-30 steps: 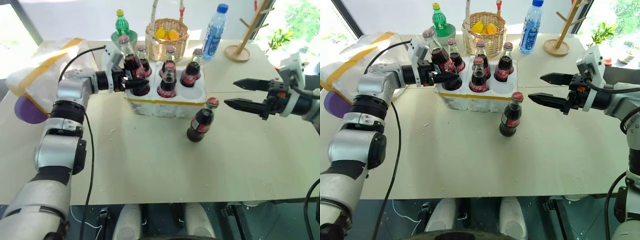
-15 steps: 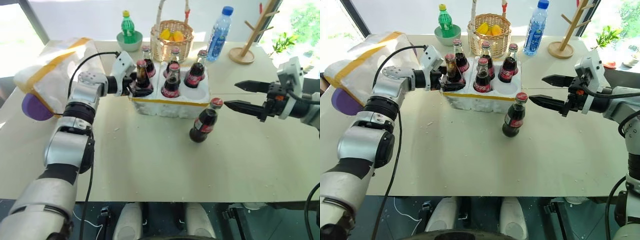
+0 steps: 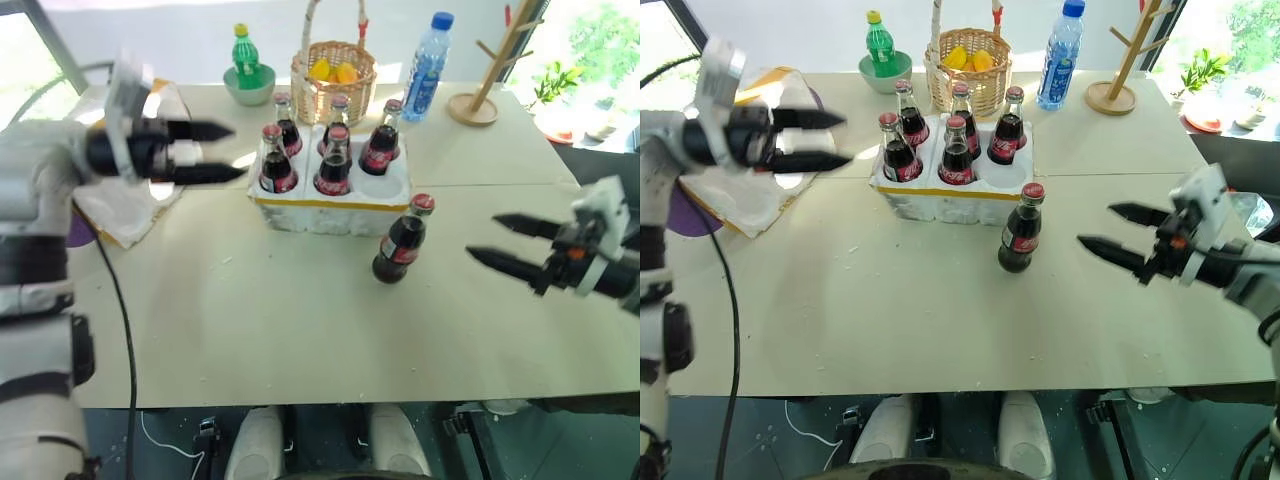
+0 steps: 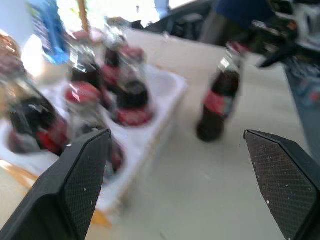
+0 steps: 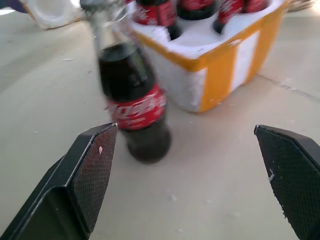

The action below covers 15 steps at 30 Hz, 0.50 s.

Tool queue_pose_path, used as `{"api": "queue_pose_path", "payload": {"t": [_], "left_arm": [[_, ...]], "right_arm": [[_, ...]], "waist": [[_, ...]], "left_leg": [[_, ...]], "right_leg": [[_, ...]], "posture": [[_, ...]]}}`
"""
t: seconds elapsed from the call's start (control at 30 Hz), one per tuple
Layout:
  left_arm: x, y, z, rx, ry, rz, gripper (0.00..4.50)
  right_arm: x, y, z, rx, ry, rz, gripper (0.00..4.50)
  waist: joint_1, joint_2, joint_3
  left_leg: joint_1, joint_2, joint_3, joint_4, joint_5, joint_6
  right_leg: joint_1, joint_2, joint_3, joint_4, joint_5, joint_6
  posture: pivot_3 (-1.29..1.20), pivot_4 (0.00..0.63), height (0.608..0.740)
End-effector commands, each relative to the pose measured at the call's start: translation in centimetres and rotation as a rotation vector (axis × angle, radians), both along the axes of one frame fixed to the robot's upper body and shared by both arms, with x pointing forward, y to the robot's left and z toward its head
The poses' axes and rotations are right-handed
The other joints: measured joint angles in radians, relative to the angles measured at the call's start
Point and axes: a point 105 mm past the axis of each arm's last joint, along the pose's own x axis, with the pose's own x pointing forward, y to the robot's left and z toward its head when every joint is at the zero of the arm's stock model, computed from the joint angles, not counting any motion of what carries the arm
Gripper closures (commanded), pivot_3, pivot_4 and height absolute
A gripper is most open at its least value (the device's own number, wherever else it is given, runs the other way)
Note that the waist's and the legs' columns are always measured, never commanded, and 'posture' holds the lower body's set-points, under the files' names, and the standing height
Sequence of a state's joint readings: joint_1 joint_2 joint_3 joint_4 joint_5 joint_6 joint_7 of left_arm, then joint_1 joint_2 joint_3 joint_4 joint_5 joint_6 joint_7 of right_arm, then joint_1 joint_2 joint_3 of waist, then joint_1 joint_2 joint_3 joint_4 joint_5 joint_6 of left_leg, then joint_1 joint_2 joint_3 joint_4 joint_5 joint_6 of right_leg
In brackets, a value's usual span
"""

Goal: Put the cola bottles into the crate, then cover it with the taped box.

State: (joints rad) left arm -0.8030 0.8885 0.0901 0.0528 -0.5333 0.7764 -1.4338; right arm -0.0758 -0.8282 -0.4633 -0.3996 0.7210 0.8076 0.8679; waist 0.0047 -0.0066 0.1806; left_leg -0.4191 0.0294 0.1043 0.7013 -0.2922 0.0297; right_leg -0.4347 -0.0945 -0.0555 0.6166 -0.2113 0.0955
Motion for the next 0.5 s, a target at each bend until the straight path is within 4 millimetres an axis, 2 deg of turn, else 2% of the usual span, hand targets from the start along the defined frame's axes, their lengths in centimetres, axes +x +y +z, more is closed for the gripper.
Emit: {"api": "queue_pose_path", "payload": {"t": [0.03,0.1,0.23,0.5], "left_arm": [[-2.0,-1.7,-1.1,0.082,-0.037,-0.068,0.06],[-1.8,-2.2,-1.7,0.09,-0.054,-0.049,0.06],[-1.3,-3.1,-1.6,0.039,-0.072,-0.012,0.06],[-1.2,-3.3,-1.2,0.013,-0.095,0.023,0.06]], "right_arm": [[0.1,2.5,-1.0,0.006,-0.027,0.01,0.0],[0.5,3.8,-2.2,0.036,-0.007,0.008,0.0],[1.8,5.3,-3.3,0.078,0.006,-0.003,0.0],[4.6,6.8,-3.6,0.139,0.013,-0.004,0.0]], "waist": [[0.009,0.0,0.0],[0.011,-0.001,0.0],[0.007,-0.001,0.0],[0.005,-0.001,0.0]], "left_leg": [[0.001,0.0,-0.001,0.0,-0.001,0.002],[0.002,-0.001,-0.002,0.0,-0.002,0.004],[0.003,-0.002,-0.002,0.0,-0.002,0.004],[0.004,-0.001,-0.002,-0.001,0.0,0.0]], "right_leg": [[0.002,0.0,0.0,0.0,0.0,0.0],[0.003,-0.001,0.0,0.0,-0.002,-0.004],[0.004,-0.001,0.0,0.0,-0.002,-0.003],[0.003,0.003,0.0,0.0,-0.001,-0.001]], "posture": [[0.0,0.15,0.74],[0.0,0.15,0.74],[0.0,0.15,0.74],[0.0,0.15,0.74]]}}
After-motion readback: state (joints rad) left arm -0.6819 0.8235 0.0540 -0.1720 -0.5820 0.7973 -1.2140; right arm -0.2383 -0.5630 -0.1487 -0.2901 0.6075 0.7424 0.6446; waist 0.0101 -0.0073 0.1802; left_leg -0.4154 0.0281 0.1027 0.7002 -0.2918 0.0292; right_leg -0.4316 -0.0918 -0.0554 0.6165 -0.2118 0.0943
